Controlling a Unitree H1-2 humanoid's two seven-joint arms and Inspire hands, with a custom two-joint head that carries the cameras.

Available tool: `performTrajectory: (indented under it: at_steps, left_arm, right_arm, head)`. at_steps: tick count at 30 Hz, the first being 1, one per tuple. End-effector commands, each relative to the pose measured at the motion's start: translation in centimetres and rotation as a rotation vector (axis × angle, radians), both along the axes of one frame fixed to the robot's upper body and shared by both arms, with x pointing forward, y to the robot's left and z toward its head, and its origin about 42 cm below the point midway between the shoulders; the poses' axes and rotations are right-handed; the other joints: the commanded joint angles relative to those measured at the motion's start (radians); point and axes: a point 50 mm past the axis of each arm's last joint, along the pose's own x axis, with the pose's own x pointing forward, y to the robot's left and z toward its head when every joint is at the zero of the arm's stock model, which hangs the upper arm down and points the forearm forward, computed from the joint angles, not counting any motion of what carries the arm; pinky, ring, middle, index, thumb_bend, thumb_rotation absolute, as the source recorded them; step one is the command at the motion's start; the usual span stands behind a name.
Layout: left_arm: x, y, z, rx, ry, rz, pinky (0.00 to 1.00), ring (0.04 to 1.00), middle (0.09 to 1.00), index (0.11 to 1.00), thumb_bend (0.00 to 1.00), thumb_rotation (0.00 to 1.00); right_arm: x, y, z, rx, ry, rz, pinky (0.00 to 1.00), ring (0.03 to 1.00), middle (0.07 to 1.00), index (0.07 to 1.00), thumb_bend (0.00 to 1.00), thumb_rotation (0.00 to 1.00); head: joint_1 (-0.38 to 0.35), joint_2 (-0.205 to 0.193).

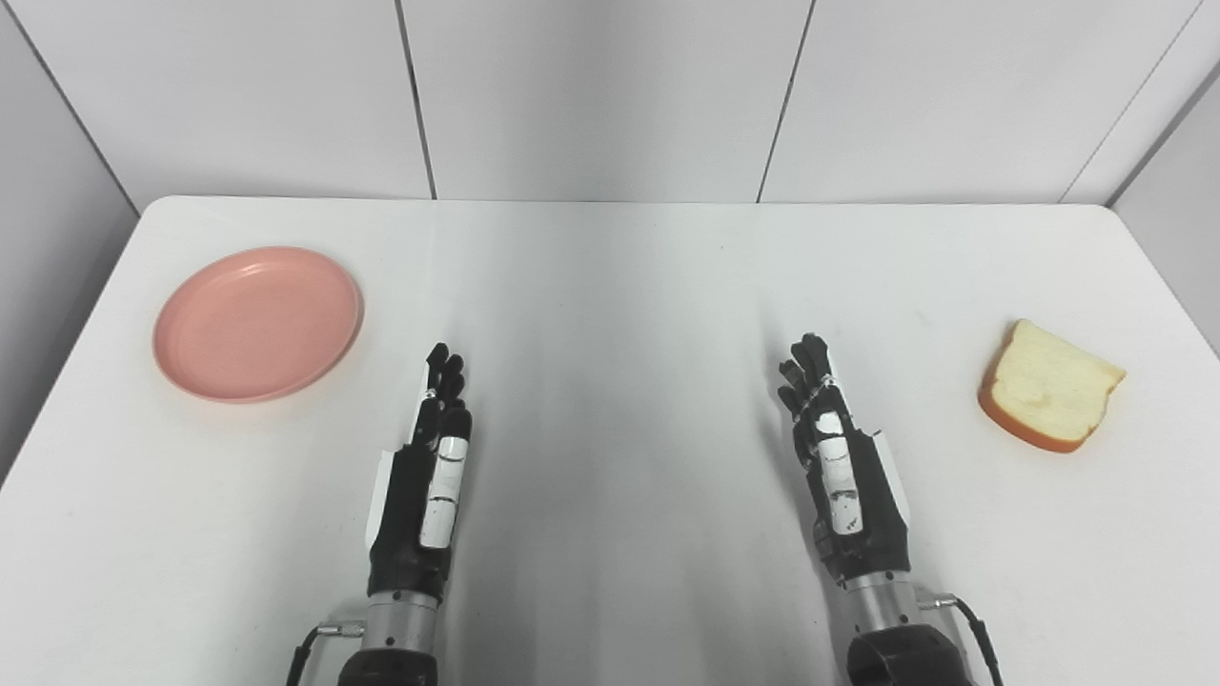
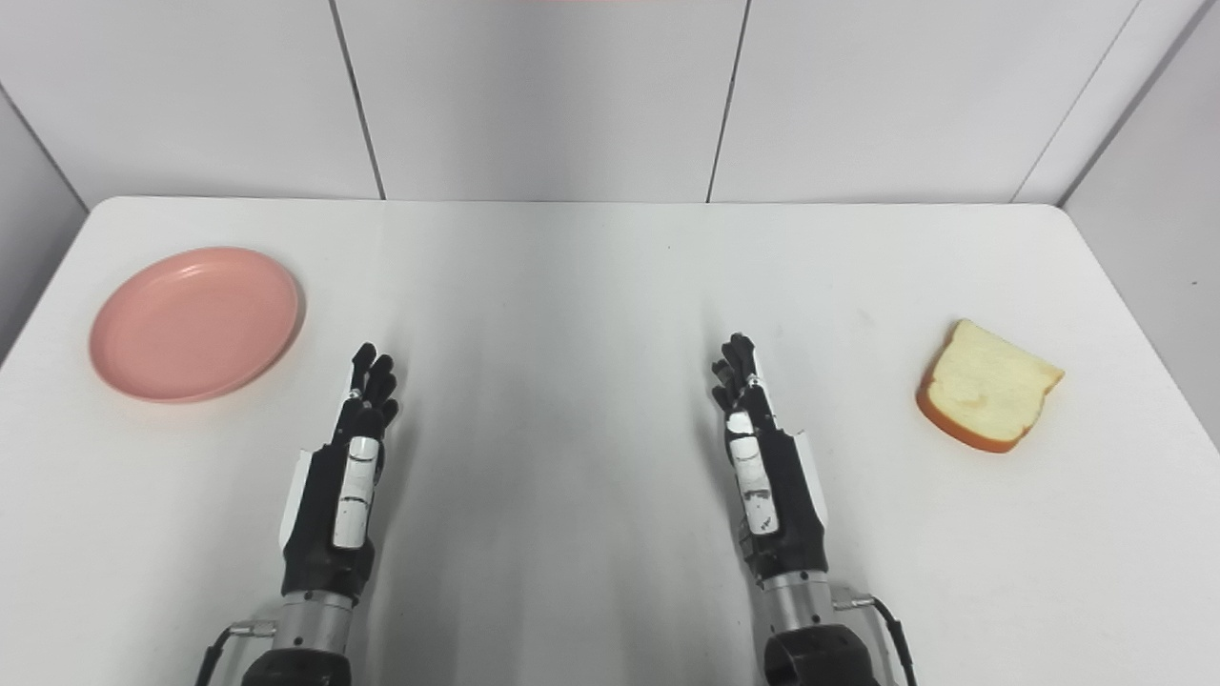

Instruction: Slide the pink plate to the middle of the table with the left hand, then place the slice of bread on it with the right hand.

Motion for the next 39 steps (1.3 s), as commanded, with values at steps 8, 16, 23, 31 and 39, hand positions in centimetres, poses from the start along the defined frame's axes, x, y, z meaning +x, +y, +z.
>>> performTrajectory:
  at_steps: [8,16,23,31,39]
  left_arm:
    - [0.2,-1.3,0.5,0.005,-0.044,-0.002,1.0,1.0,1.0,1.0,0.71,1.0]
    - [0.2,-2.5,-0.3,0.008,-0.047,-0.013,1.0,1.0,1.0,1.0,0.66,1.0]
    - [0.1,-4.0,-1.3,0.048,-0.049,0.005,1.0,1.0,1.0,1.0,0.59,1.0]
    - [0.4,-5.4,-2.6,0.035,-0.054,0.012,1.0,1.0,1.0,1.0,0.51,1.0]
    - [0.3,-5.3,-3.4,0.027,-0.077,0.03,1.0,0.997,1.0,1.0,0.5,0.99]
  right_arm:
    - [0.2,-0.8,-0.1,0.022,-0.035,-0.001,0.99,0.986,0.992,0.981,0.8,0.93]
    - [-0.1,-2.3,-1.3,-0.02,-0.043,0.005,0.99,0.984,0.987,0.976,0.81,0.92]
    - [-0.3,-3.8,-2.5,-0.028,-0.044,0.005,0.99,0.974,0.975,0.975,0.81,0.89]
    - [-0.1,-5.0,-4.3,-0.009,-0.03,0.016,1.0,0.995,0.992,0.987,0.78,0.91]
    - [-0.1,-4.8,-5.2,-0.007,-0.006,0.022,1.0,0.999,0.983,0.993,0.78,0.93]
  head:
    - [0.062,-0.049]
    - [0.139,-0.108]
    - [0.21,-0.16]
    - [0.269,-0.246]
    - [0.262,-0.295]
